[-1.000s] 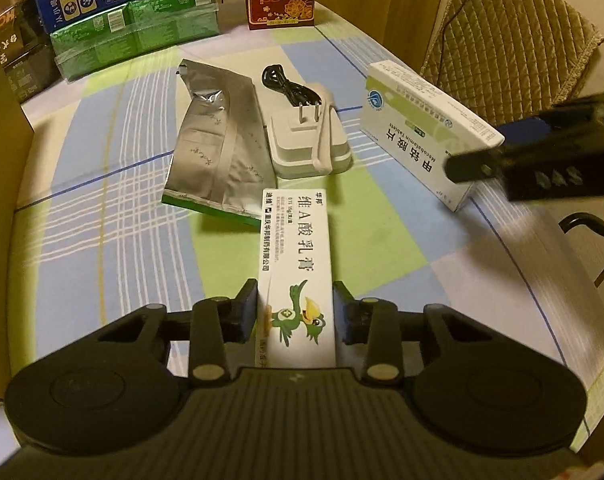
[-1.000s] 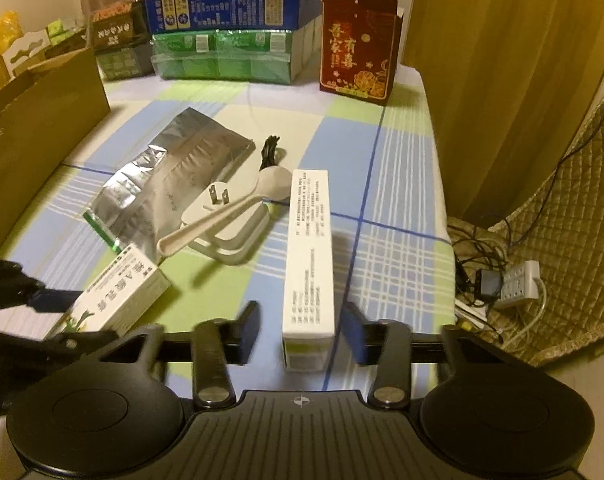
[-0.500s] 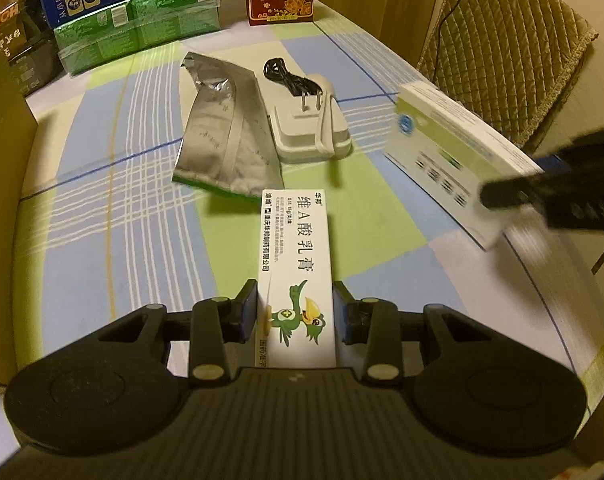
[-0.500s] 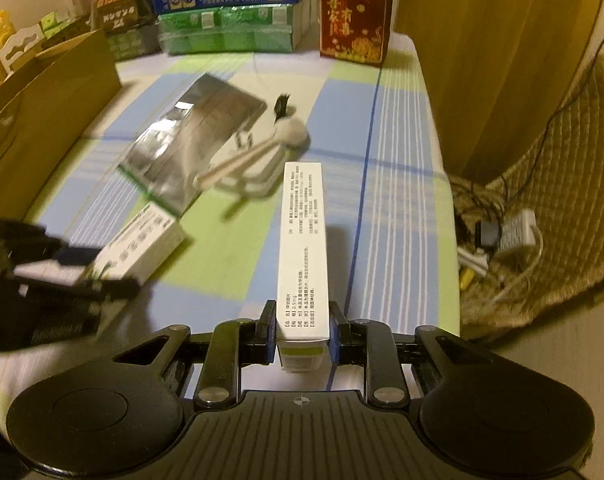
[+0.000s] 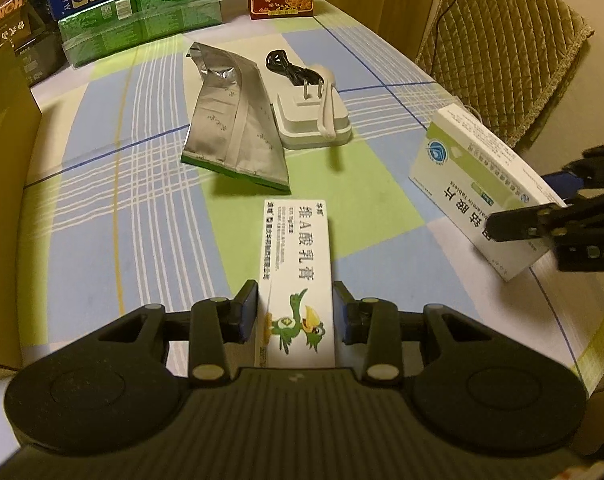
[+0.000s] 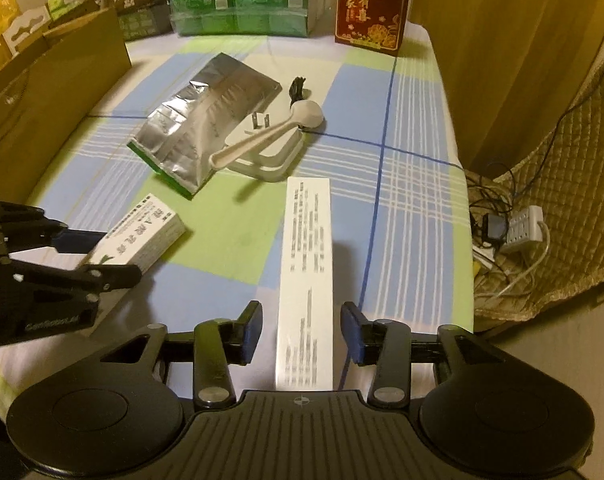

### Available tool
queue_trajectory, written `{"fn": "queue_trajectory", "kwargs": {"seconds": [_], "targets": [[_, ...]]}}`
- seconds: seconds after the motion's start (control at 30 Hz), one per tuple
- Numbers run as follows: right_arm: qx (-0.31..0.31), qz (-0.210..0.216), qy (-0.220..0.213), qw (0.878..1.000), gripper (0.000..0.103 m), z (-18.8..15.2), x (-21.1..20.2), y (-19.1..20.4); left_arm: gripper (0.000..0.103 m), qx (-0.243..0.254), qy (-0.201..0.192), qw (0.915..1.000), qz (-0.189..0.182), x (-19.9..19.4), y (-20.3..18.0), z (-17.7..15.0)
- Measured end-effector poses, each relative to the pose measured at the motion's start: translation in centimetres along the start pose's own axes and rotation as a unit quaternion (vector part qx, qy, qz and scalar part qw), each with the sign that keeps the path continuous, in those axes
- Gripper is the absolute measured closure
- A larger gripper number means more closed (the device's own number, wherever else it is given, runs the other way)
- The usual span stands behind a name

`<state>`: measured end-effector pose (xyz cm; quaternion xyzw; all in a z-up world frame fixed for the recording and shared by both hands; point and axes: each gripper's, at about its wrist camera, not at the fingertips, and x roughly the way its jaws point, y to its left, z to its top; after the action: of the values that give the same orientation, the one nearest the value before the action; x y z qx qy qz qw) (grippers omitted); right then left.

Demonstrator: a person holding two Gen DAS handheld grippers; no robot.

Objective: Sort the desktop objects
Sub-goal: 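Lift the cream box with left tool while right tool lifts the tall white box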

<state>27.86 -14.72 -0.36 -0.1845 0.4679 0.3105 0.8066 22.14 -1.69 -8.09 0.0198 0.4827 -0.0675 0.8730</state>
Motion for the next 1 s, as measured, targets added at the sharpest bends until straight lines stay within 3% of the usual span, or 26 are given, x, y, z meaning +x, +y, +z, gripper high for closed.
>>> {"fn": "queue_trajectory", "kwargs": {"seconds": [0.37, 0.43, 0.5, 1.0], "targets": [[-0.004, -0.01, 0.022, 1.0, 0.063, 0.6, 2.2, -0.2, 0.069, 0.009, 0.006, 0.9999, -0.005, 1.3, 0.0, 0.6], [-0.008, -0.011, 0.025, 1.0, 0.066, 0.6, 2.4, 0.0, 0.069, 0.011, 0.007, 0.9999, -0.005, 1.4, -0.1, 0.8], [-0.011, -0.013, 0.027, 0.999, 0.081, 0.4, 2.5, 0.1, 0.069, 0.014, 0.009, 0.9999, -0.004, 1.4, -0.1, 0.8], [-0.005, -0.013, -0.014, 1.0, 0.082, 0.4, -1.2, 0.8, 0.07, 0.032, 0.008, 0.9995, 0.002, -0.2, -0.4, 0.0]]}}
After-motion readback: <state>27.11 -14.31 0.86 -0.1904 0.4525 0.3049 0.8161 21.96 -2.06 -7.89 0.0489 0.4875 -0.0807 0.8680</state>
